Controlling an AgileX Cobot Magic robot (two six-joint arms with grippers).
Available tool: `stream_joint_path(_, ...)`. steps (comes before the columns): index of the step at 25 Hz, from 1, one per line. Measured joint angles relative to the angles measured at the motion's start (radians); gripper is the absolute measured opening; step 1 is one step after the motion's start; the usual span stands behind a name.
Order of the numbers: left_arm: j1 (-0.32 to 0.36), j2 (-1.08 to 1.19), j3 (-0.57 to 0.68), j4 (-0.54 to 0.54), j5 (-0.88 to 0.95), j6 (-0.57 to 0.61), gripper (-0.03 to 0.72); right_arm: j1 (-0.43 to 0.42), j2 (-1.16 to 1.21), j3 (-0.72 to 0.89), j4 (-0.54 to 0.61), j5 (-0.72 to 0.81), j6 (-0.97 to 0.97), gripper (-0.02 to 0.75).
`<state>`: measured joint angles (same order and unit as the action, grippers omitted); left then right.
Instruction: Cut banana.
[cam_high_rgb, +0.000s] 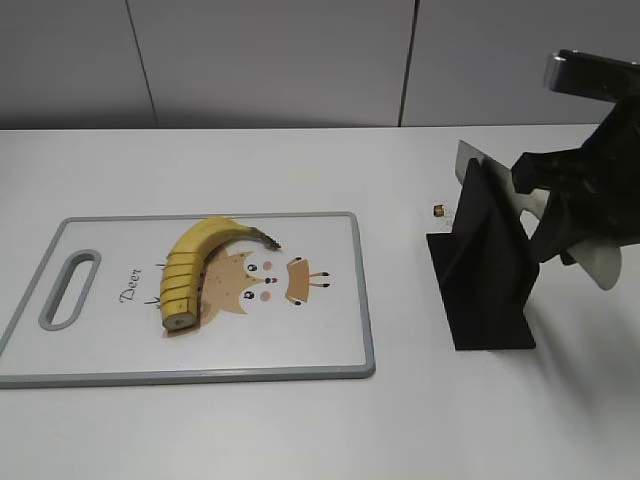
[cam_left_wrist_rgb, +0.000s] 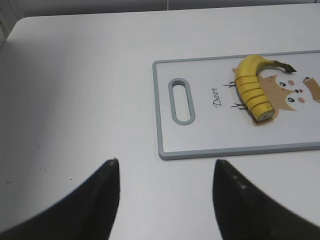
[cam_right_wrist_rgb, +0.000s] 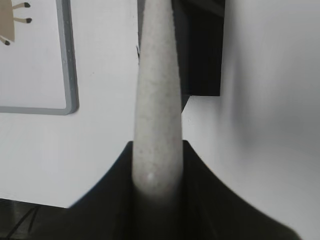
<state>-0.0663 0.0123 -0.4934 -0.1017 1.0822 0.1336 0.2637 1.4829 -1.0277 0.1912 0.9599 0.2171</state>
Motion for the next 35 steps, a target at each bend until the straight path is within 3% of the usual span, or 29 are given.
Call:
stream_joint_path(5,0.0,0.0,0.0,0.0,0.0,0.0,0.574,0.0,0.039,0.0,0.036,0.027,-0.003,0.197)
stream_joint_path(12,0.0,0.0,0.0,0.001,0.0,0.0,0.574,0.0,0.05,0.0,0.055,0.034,-0.048,0.511)
stream_joint_path(15,0.0,0.0,0.0,0.001,0.0,0.0,0.574,0.0,0.044,-0.003,0.055,0.033,-0.058,0.583)
stream_joint_path(27,0.0,0.0,0.0,0.001,0.0,0.0,0.574,0.0,-0.254,-0.007,0.051,0.018,-0.319,0.601)
stream_joint_path(35,0.0,0.0,0.0,0.002,0.0,0.0,0.574,0.0,-0.577,0.24,0.048,-0.035,-0.391,0.594)
